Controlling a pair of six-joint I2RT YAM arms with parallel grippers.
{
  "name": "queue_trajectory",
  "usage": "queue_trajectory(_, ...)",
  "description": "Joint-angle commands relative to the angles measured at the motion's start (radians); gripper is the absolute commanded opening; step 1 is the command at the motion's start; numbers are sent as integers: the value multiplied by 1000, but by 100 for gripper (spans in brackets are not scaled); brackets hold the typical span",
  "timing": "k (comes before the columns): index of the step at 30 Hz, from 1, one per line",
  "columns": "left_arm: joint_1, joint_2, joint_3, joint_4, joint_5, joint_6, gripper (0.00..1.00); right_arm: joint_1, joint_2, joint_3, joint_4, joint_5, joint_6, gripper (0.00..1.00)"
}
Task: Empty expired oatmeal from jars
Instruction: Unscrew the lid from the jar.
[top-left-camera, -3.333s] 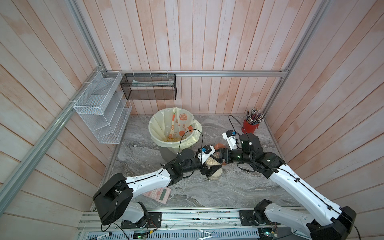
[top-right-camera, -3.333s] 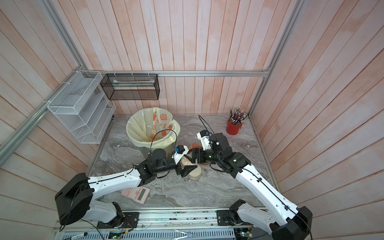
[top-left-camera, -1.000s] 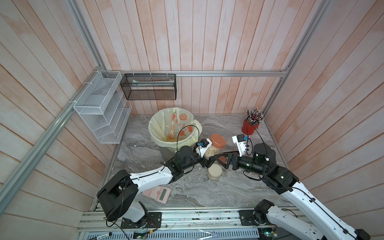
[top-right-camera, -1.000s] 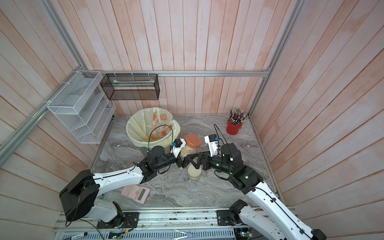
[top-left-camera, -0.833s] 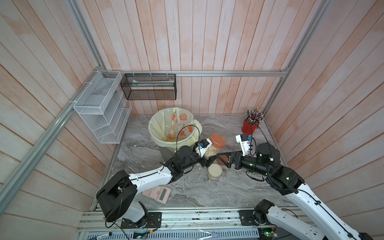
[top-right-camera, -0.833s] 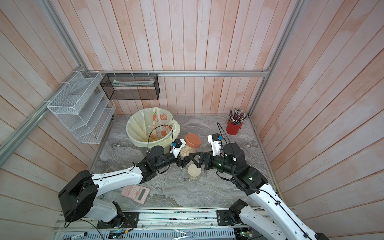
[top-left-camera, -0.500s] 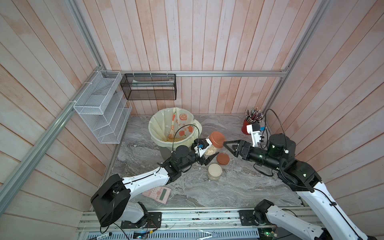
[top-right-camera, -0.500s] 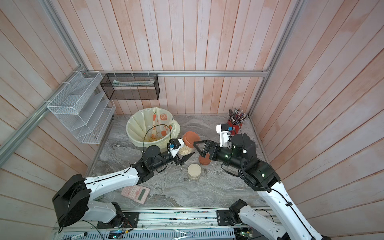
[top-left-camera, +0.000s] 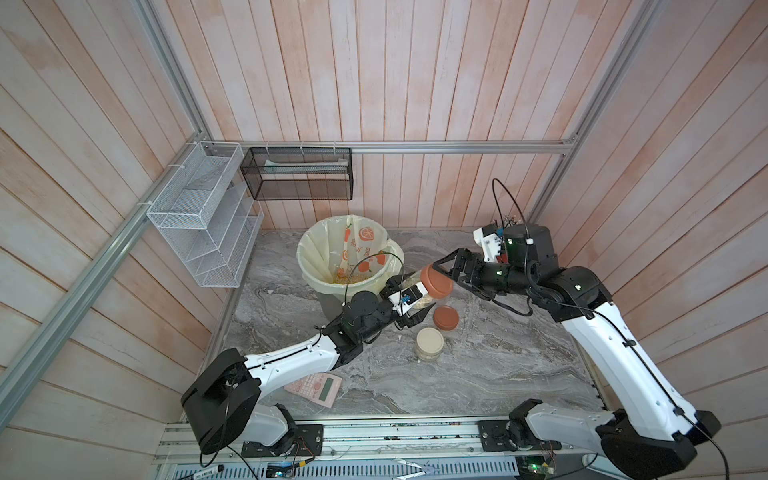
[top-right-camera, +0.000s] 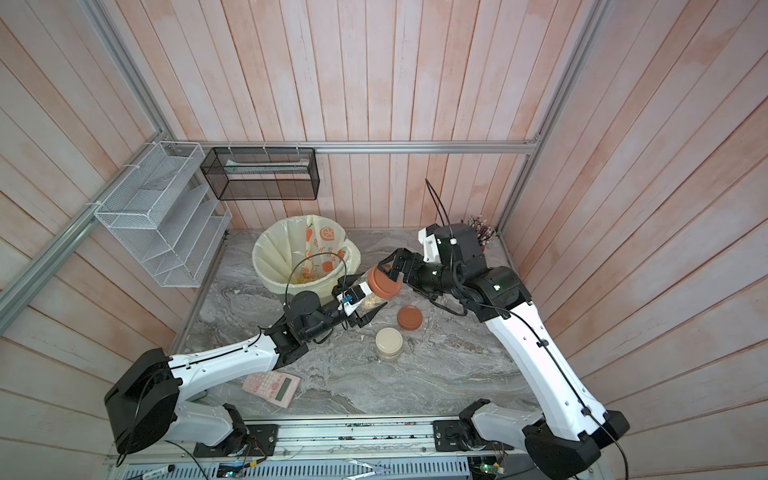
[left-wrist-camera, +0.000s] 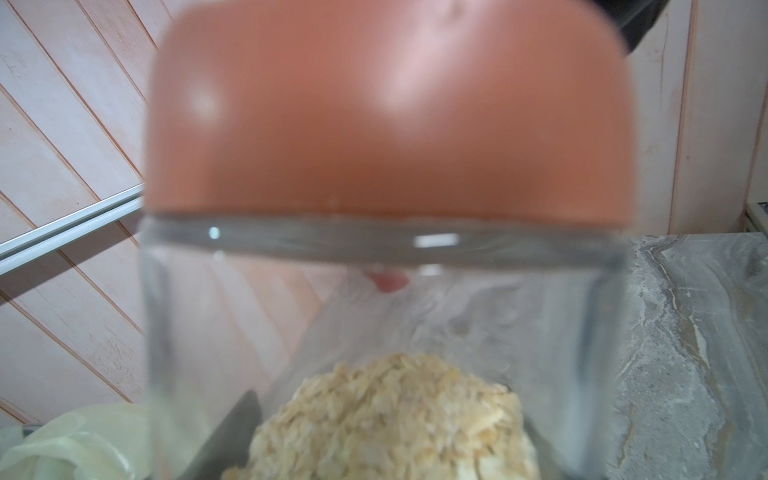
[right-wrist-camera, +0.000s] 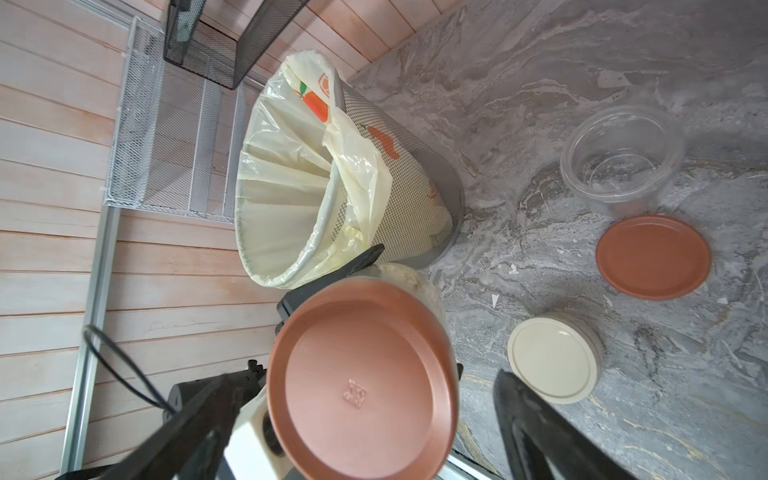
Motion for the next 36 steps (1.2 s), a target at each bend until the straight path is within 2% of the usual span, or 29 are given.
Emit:
queue_trajectory(1, -7, -25, 23, 115, -18, 38, 21, -3, 30, 45, -77, -21, -51, 98)
queue_trajectory(13, -6, 1, 37, 88, -21, 69, 21, 1, 77, 61, -80, -50, -82, 98)
queue_trajectory(36, -6, 12, 50, 52, -24, 68, 21, 70, 93, 87, -158, 48, -119, 93)
